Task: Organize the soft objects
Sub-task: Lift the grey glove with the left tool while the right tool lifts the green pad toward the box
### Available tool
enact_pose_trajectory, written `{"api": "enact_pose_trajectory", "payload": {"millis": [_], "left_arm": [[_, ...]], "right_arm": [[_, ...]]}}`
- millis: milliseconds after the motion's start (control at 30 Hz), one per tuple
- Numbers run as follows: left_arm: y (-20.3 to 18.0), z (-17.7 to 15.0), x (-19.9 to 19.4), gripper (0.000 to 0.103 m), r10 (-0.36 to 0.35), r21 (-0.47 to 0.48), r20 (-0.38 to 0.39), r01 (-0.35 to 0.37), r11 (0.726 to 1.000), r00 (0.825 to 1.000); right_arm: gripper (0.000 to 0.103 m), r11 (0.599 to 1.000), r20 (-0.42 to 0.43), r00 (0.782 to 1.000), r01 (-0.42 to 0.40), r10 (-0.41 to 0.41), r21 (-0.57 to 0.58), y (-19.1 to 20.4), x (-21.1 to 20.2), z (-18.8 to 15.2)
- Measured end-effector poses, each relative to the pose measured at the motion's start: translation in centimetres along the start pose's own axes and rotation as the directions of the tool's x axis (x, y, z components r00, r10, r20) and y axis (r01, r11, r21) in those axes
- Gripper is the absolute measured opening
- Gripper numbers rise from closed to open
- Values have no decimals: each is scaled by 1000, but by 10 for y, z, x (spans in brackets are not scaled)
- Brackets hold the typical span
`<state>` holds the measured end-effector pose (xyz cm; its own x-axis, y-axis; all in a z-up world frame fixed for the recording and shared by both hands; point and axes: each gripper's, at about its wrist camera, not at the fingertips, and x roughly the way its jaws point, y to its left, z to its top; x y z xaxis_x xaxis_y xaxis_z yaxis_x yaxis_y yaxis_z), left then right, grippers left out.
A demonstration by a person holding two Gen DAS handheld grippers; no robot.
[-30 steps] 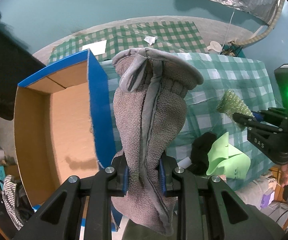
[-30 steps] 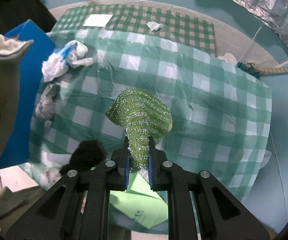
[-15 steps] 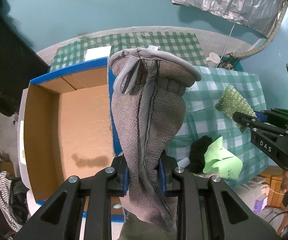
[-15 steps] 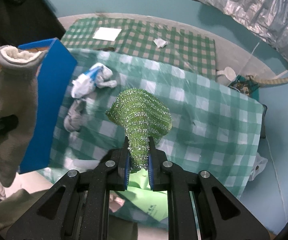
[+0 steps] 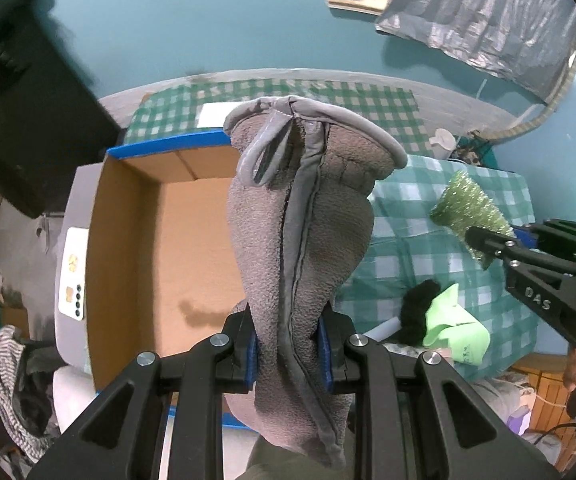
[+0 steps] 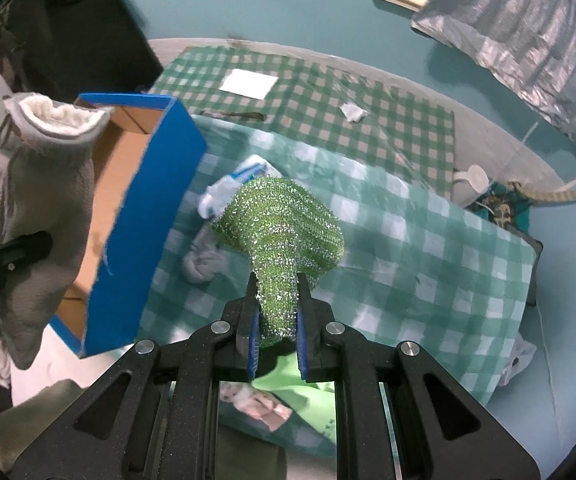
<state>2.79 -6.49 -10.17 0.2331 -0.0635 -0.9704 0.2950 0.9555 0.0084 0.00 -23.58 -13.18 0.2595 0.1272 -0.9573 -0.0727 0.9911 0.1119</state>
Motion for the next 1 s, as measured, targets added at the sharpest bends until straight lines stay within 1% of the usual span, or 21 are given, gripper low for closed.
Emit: {"api": "enact_pose_trajectory", "payload": {"millis": [567,1000], "left_arm": [[77,-16,9,23,51,-140,-27,-55,989,998],[113,-26,20,23,67,-209,-51,-76,975,996]], "right_arm": [[13,991,8,999,-48,50,-127,69,3,30],[13,974,-1,997,-80,82,-214,122,13,49]]}}
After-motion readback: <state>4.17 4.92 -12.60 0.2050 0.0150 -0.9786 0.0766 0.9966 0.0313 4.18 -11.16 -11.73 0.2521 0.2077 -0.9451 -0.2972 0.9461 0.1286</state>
